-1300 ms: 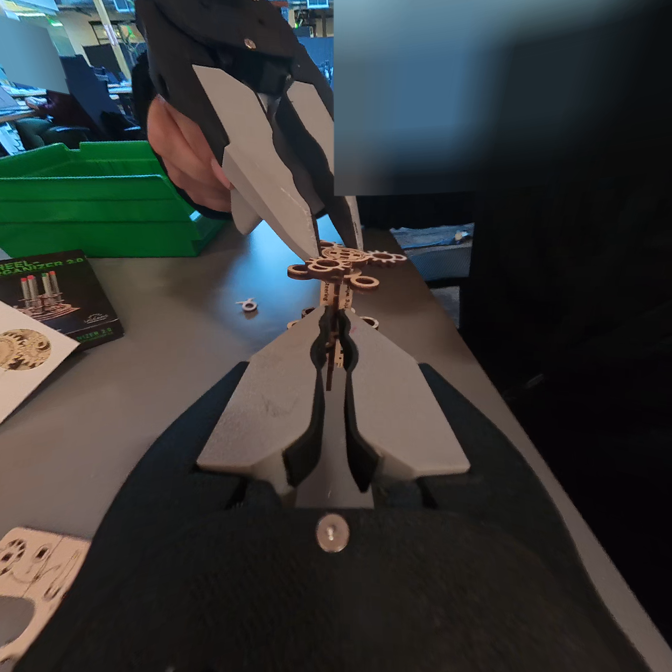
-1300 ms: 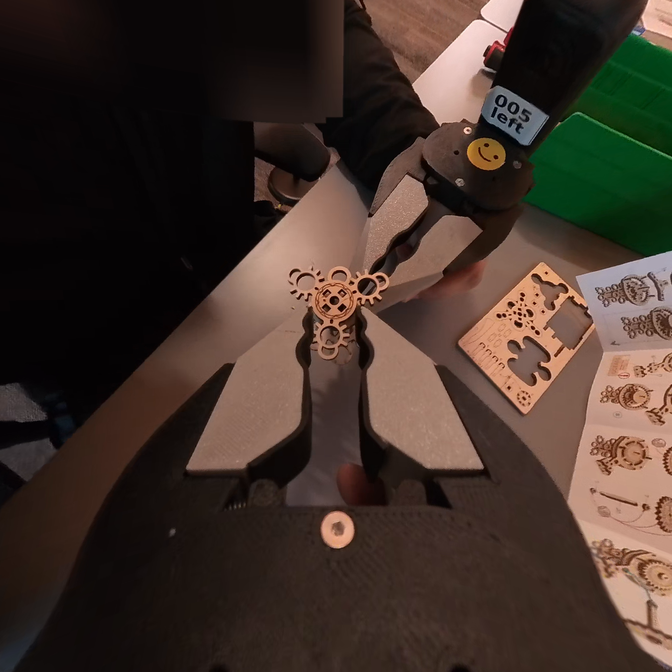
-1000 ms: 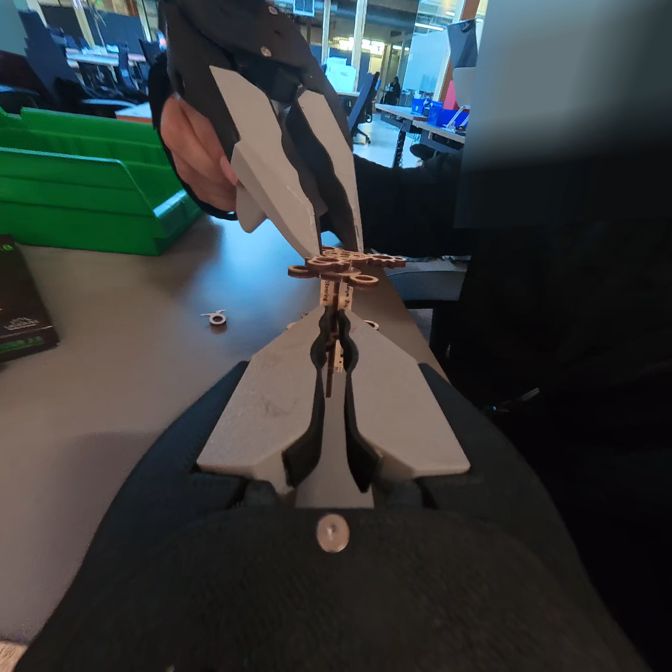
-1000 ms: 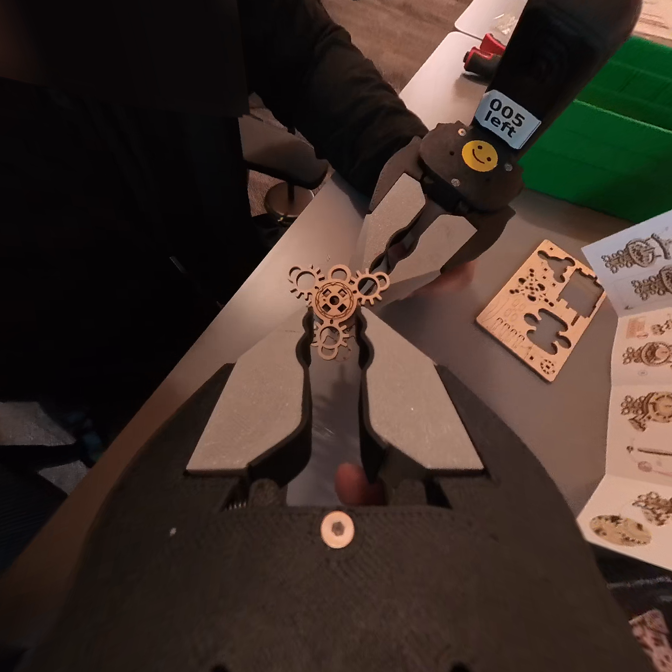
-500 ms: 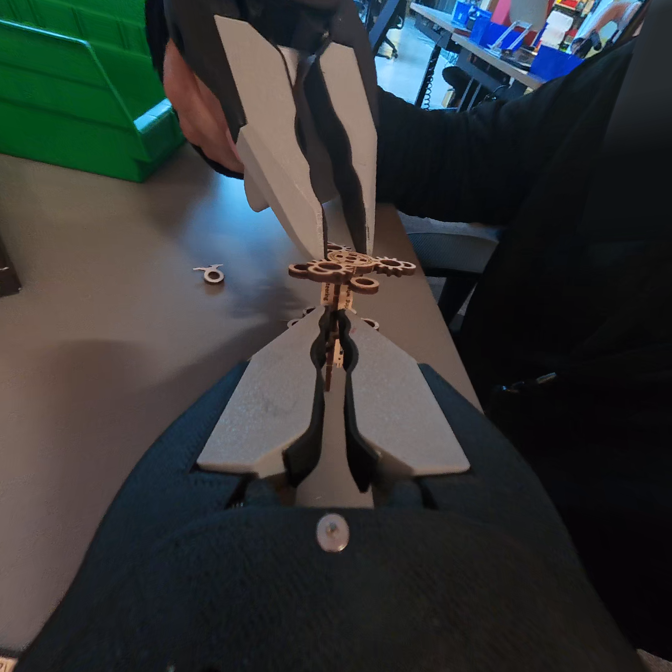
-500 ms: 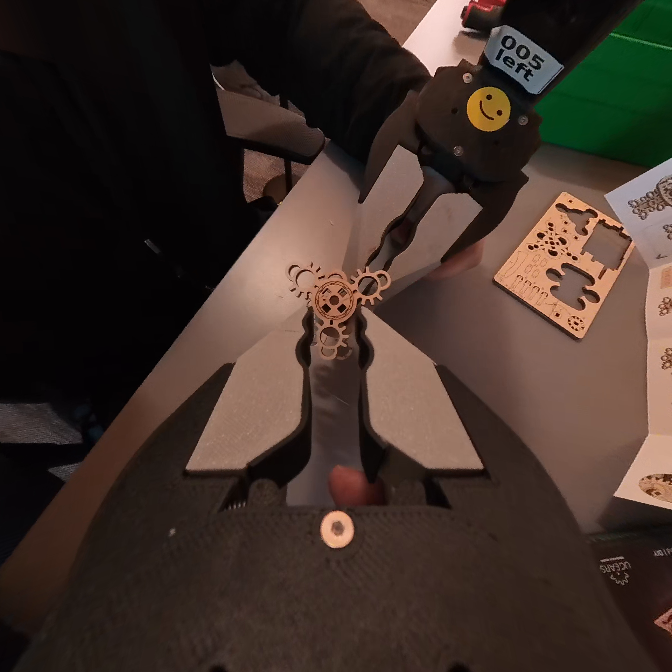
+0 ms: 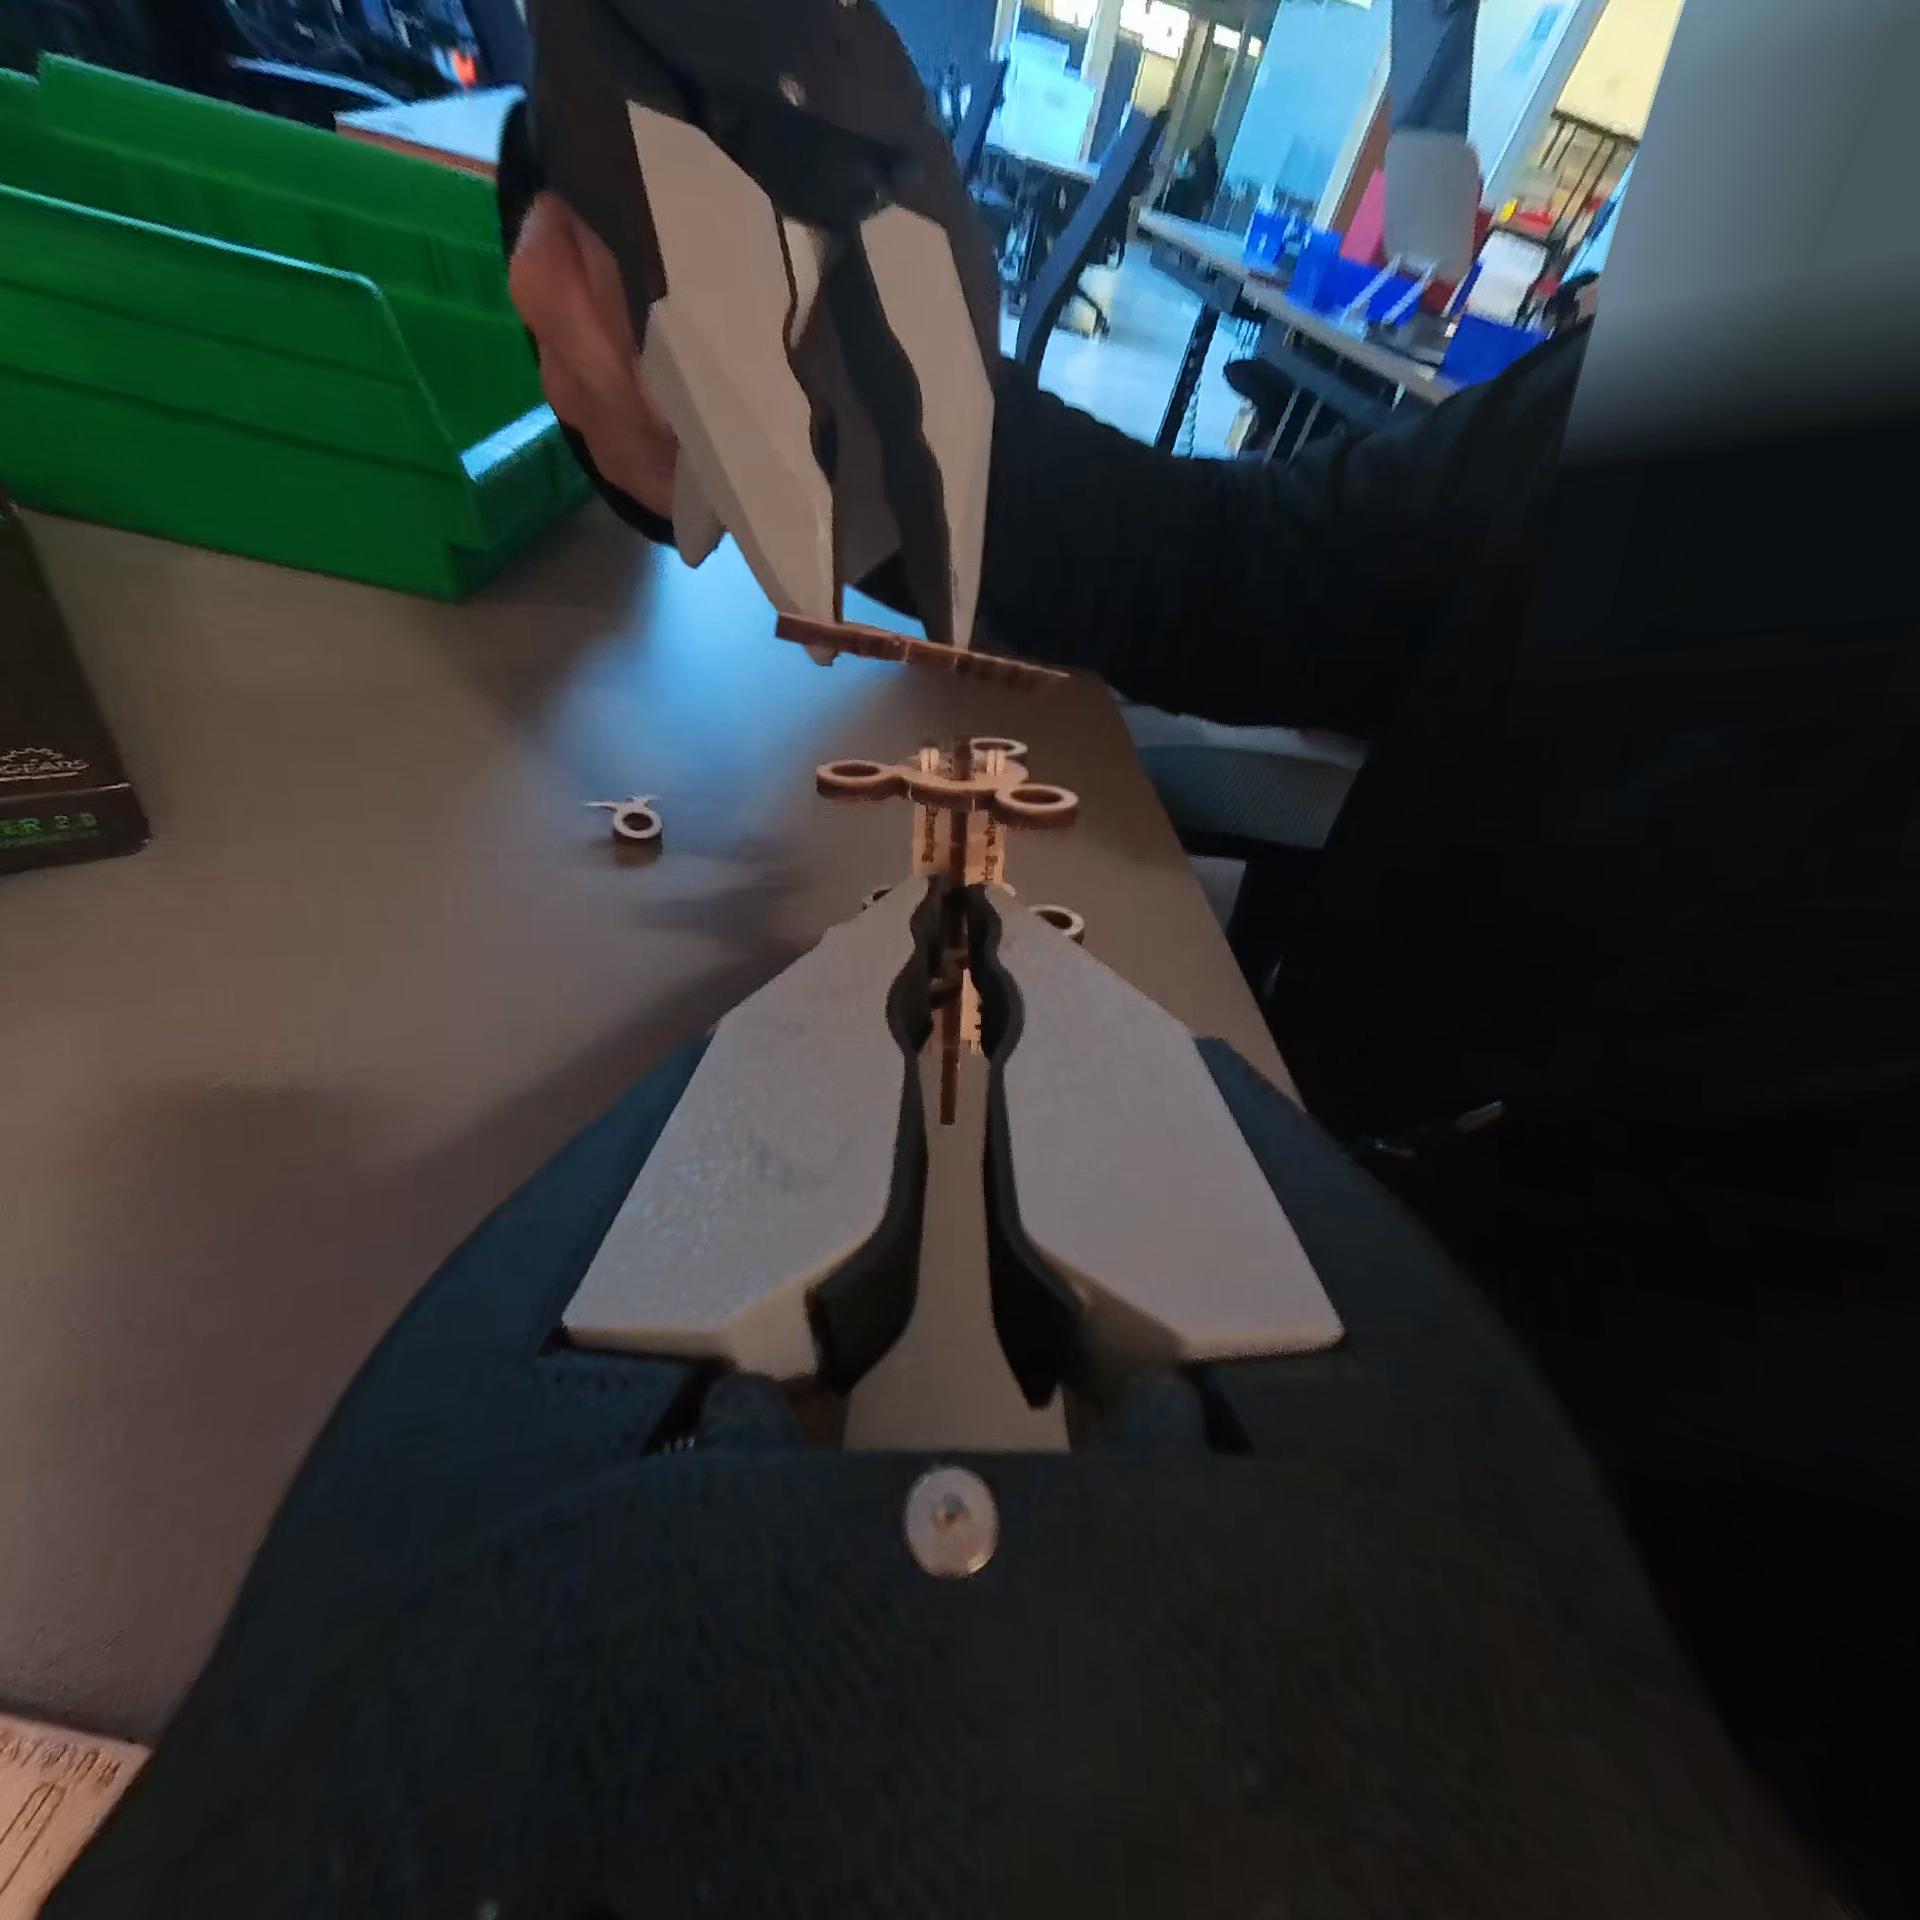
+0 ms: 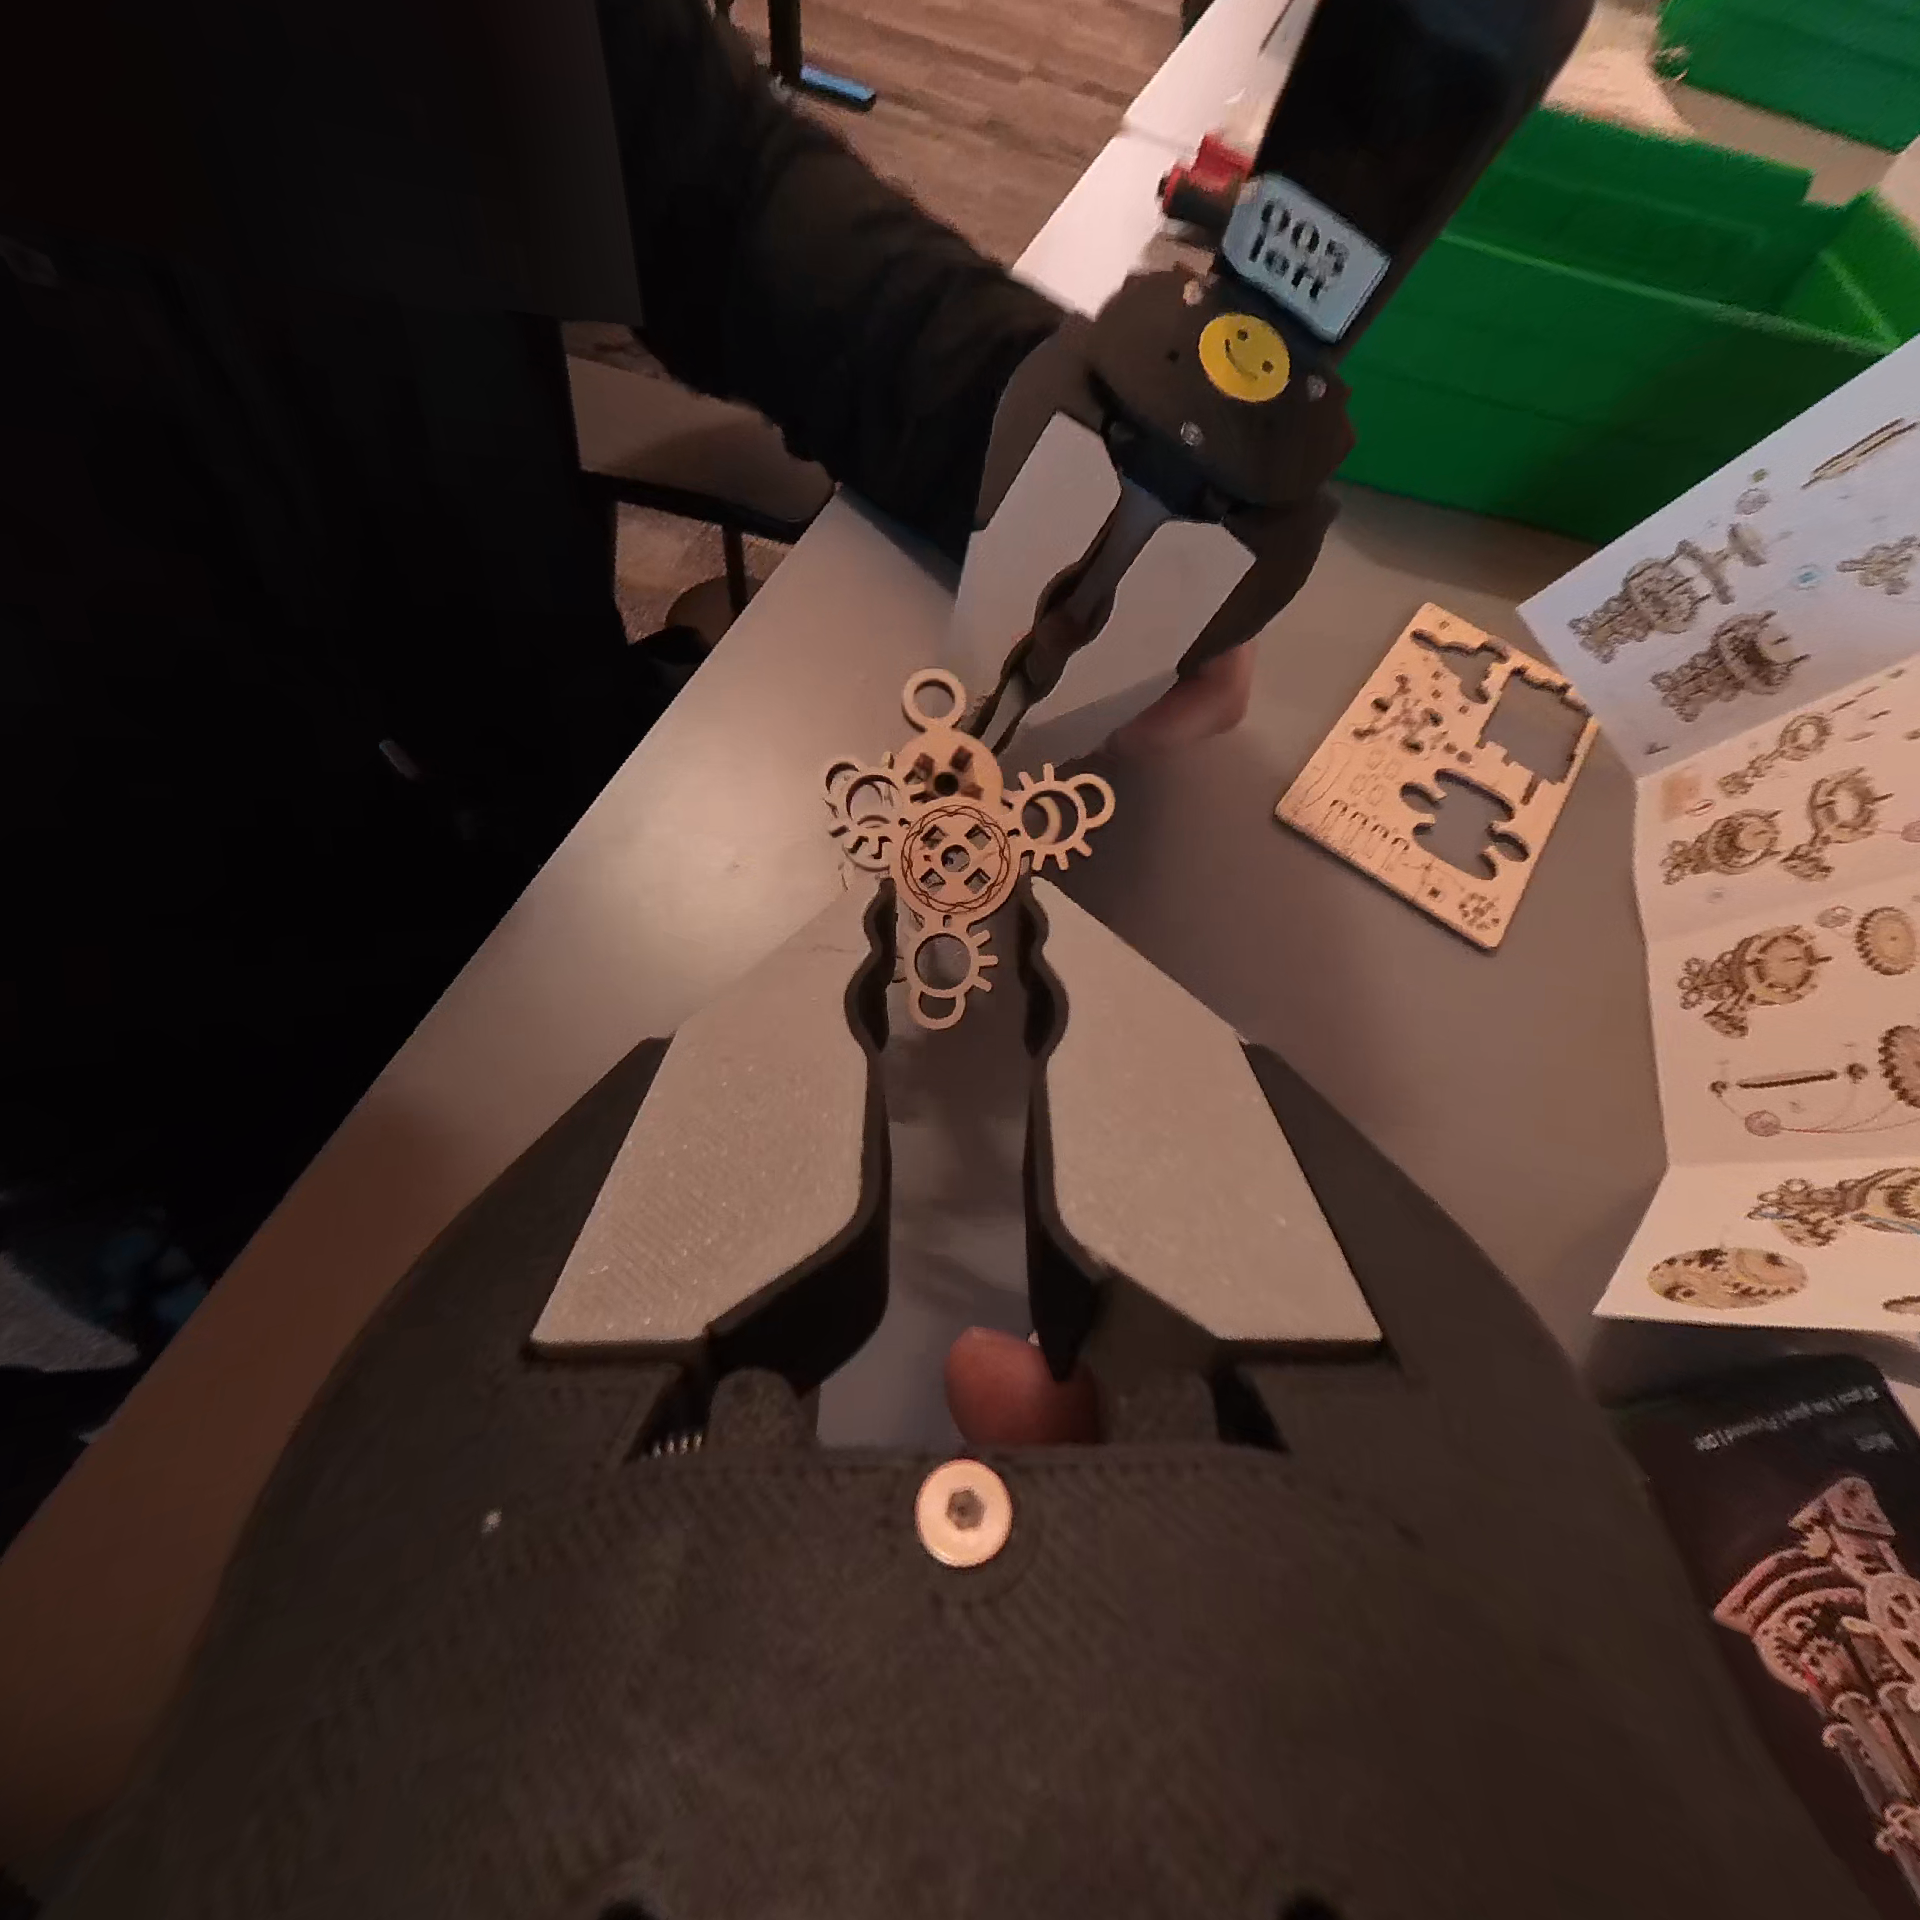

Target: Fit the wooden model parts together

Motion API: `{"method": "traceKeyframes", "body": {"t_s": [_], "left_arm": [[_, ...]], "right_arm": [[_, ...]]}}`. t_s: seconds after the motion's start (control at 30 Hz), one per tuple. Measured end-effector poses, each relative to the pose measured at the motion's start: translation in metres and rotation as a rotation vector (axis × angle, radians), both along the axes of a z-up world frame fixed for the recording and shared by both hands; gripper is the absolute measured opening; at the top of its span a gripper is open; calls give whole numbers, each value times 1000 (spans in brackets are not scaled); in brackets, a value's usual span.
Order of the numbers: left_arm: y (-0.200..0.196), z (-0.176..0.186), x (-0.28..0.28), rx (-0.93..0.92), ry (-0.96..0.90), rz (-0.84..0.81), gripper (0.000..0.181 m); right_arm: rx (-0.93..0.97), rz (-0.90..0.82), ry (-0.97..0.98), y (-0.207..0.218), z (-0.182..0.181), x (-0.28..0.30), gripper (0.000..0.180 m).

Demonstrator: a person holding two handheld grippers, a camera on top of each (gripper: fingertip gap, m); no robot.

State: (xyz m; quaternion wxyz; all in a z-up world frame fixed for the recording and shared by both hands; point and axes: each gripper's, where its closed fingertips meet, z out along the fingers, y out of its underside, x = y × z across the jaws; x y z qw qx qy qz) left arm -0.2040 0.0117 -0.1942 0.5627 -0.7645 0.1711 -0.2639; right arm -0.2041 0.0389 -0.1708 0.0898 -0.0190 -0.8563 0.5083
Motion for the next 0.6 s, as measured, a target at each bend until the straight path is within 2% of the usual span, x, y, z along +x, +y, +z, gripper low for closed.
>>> {"method": "traceKeyframes", "body": {"t_s": [0.27,0.37,0.6], "left_arm": [[2,6,-4,19,-52,14,1],[3,11,-4,40,-91,15,1],[13,26,-28,134,-157,164,1]], "right_arm": [[-24,30,34,-15,6,5,19],[-26,-13,40,-9,6,-3,19],[-151,-132,1,12,19,-24,18]]}}
